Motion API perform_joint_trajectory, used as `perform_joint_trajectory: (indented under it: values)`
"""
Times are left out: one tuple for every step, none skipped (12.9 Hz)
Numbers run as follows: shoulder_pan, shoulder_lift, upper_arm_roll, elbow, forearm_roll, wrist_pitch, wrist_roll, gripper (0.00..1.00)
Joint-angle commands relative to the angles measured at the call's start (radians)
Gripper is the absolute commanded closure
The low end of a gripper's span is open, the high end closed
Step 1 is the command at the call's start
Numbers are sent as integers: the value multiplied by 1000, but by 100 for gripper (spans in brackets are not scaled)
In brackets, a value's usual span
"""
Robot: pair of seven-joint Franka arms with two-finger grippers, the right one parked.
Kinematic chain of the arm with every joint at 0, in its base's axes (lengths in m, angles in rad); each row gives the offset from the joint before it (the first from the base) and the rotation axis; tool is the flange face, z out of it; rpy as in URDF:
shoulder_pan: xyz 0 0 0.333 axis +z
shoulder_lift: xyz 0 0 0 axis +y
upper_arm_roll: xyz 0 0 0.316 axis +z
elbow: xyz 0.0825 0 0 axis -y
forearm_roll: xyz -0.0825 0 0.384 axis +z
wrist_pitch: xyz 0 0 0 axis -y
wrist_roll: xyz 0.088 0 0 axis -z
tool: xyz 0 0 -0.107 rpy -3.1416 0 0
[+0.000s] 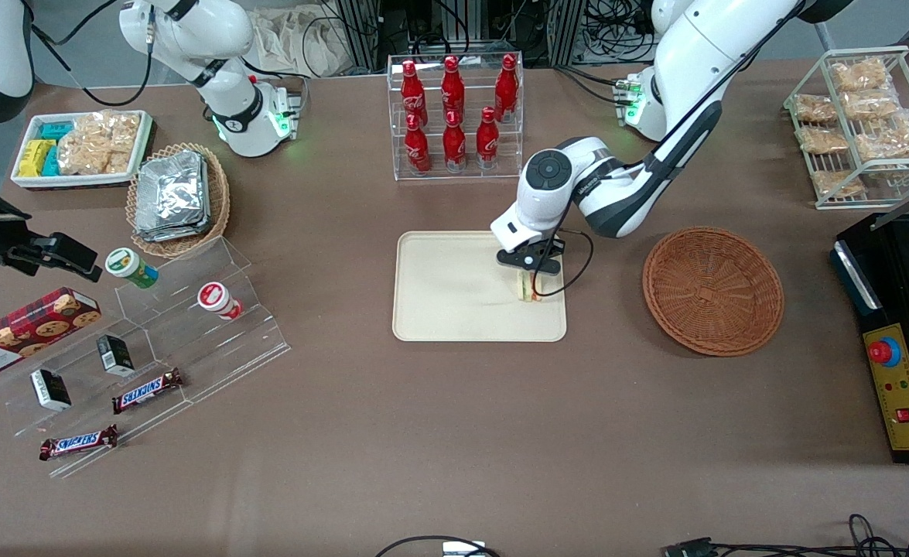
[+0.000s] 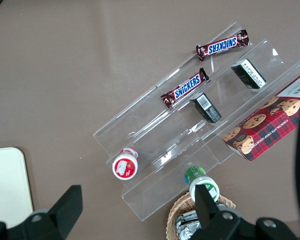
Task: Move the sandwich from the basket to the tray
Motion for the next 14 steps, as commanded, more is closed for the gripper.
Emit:
perform_joint_trajectory:
  values:
    - [-7, 11, 8, 13, 30, 2, -36, 0]
    - [-6, 5, 6, 13, 30, -4, -44, 0]
    - [-4, -12, 6, 18, 29, -7, -44, 0]
    - [2, -21, 5, 24, 27, -7, -48, 0]
    - [7, -35, 6, 37, 26, -16, -66, 0]
    - [8, -40, 8, 60, 21, -39, -77, 0]
    - [34, -44, 6, 86, 15, -77, -82, 0]
    - [54, -52, 3, 116, 10, -116, -79, 0]
    - [73, -55, 2, 149, 6, -154, -77, 0]
    - [80, -57, 2, 185, -9, -198, -77, 0]
    - [82, -57, 3, 220, -19, -249, -79, 0]
    - [93, -58, 3, 249, -22, -289, -90, 0]
    - [114, -64, 3, 269, -20, -306, -114, 0]
    - [129, -78, 3, 277, -20, -305, -132, 0]
